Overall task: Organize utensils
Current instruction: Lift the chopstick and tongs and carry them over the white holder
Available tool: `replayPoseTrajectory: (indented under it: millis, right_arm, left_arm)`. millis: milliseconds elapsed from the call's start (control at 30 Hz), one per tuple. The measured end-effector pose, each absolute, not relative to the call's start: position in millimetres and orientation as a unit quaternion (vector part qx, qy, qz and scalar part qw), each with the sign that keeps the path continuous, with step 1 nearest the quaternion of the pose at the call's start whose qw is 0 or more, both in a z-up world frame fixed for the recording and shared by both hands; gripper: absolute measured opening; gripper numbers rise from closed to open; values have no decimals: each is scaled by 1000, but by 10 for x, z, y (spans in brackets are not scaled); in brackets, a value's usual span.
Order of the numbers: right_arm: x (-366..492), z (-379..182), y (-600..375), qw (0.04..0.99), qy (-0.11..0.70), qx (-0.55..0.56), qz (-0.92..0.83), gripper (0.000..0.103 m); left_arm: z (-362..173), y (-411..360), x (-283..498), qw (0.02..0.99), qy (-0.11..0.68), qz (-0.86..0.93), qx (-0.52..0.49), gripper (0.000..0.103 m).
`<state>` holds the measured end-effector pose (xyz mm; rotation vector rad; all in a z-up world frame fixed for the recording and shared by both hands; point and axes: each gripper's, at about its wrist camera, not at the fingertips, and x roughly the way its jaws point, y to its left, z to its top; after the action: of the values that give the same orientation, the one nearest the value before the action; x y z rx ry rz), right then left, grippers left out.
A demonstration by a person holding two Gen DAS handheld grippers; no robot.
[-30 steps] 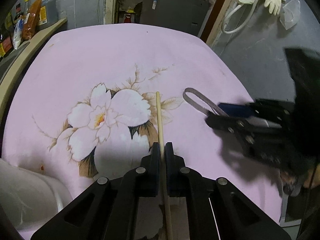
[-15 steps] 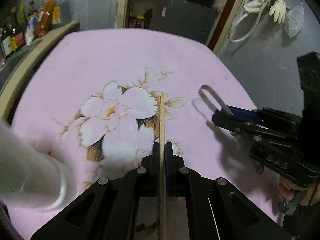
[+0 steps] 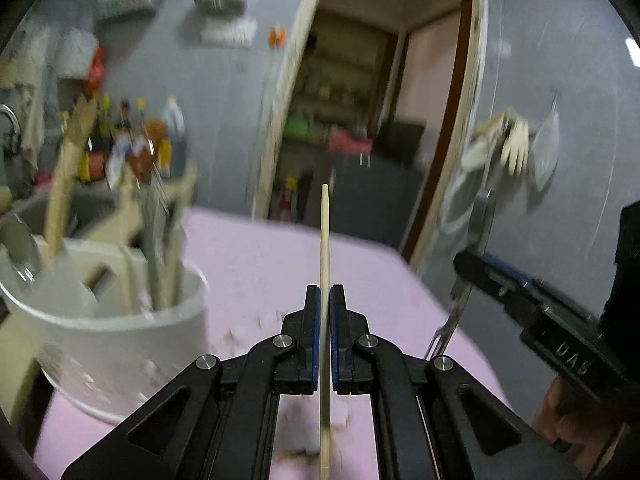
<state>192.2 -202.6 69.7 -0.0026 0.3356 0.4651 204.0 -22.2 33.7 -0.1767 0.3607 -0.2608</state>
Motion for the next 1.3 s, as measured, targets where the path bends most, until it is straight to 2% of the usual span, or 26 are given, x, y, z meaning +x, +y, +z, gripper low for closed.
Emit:
replayPoseTrajectory:
  millis: [200,600,933,1300]
  right_arm:
    - [1866,949,-1758,960,120,-2,253,17]
    - [1804,1257,-1193,954,54,33,294,17]
    - [1916,1270,-784,944,64,58,318,17]
    - [2108,938,-480,943,117,45,308,17]
  left_arm:
    - [625,32,1782,989,77,-100,-82,3]
    - [934,887,1692,995,-8,-42,-87,3]
    - [874,1659,1895,991,9,-58,-123,3]
    - [637,1887,2072,988,18,-35,-148,3]
